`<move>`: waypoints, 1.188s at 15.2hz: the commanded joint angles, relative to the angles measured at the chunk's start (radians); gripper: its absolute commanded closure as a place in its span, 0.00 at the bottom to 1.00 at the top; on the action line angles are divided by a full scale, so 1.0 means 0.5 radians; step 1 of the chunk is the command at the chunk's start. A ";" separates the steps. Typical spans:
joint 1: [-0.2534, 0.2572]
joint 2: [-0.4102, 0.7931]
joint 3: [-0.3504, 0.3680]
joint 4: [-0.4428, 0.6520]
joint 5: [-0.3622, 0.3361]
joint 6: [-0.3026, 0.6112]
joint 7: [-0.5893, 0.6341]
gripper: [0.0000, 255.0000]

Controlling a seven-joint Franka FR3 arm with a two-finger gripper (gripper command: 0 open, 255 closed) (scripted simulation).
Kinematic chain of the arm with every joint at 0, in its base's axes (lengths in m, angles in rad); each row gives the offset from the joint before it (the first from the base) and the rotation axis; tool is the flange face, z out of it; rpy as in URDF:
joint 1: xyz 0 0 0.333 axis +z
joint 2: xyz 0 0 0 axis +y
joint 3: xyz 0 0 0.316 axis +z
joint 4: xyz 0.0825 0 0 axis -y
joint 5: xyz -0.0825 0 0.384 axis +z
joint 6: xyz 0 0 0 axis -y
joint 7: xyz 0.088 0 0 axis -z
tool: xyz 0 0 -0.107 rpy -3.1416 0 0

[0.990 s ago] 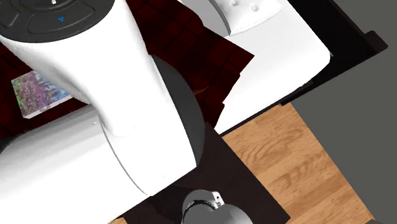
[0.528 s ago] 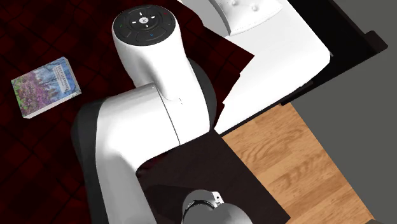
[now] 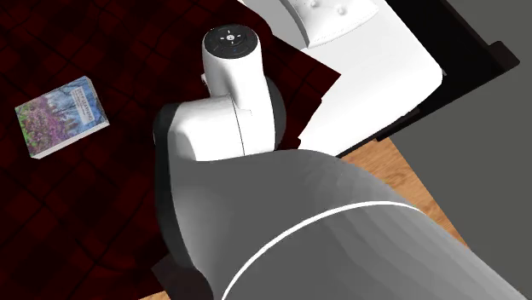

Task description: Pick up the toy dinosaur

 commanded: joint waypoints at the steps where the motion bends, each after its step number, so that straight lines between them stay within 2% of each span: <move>1: 0.116 0.210 -0.132 0.048 0.163 0.110 -0.295 0.00; 3: 0.232 0.493 -0.233 0.130 0.485 0.194 -0.678 0.00; 4: 0.251 0.648 -0.238 0.180 0.685 0.217 -0.893 0.00; 6: 0.153 0.929 -0.118 0.294 1.024 0.234 -1.271 0.00; 8: -0.013 1.148 0.058 0.417 1.232 0.247 -1.544 0.00; 9: -0.041 1.160 0.086 0.427 1.234 0.252 -1.557 0.00; 16: -0.209 1.382 0.305 0.475 1.510 0.372 -1.753 0.00; 18: -0.210 1.381 0.306 0.475 1.509 0.373 -1.752 0.00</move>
